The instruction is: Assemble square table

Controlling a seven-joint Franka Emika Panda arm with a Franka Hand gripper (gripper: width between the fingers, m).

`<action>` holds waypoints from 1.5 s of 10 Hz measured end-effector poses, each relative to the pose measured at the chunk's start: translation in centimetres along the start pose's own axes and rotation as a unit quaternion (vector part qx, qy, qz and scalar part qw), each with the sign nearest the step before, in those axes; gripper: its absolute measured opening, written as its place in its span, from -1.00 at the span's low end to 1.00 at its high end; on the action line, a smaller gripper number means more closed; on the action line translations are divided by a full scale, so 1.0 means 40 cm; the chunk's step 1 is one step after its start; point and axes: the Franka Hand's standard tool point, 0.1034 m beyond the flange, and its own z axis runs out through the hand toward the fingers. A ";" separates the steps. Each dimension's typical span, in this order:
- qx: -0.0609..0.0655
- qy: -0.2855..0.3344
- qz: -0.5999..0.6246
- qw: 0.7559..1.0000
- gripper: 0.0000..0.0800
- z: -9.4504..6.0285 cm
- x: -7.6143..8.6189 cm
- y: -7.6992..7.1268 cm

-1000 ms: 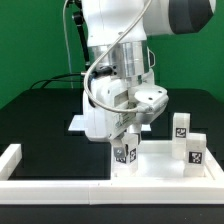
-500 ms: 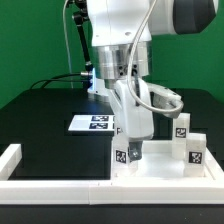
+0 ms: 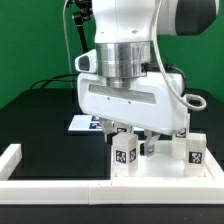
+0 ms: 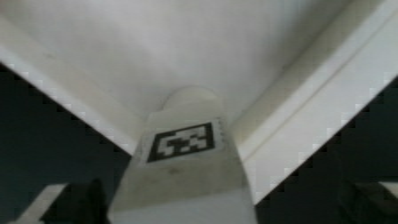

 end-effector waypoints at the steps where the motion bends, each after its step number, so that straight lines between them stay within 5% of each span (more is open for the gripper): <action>1: 0.000 0.000 0.009 1.000 0.56 0.000 0.001 0.000; 2: 0.000 0.000 0.020 1.000 0.56 0.000 0.000 0.000; 4: 0.000 -0.001 0.061 0.998 -0.27 0.001 -0.001 0.002; 8: -0.003 -0.003 0.190 0.982 -0.27 0.004 0.000 0.010; 10: -0.013 -0.015 0.346 0.938 -0.27 0.003 -0.002 0.014; 15: -0.001 -0.046 0.621 0.783 -0.27 0.004 0.002 0.014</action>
Offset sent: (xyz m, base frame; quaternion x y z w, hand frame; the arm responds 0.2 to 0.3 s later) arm 0.0000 0.0000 0.0000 0.0000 0.0000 0.1296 0.9916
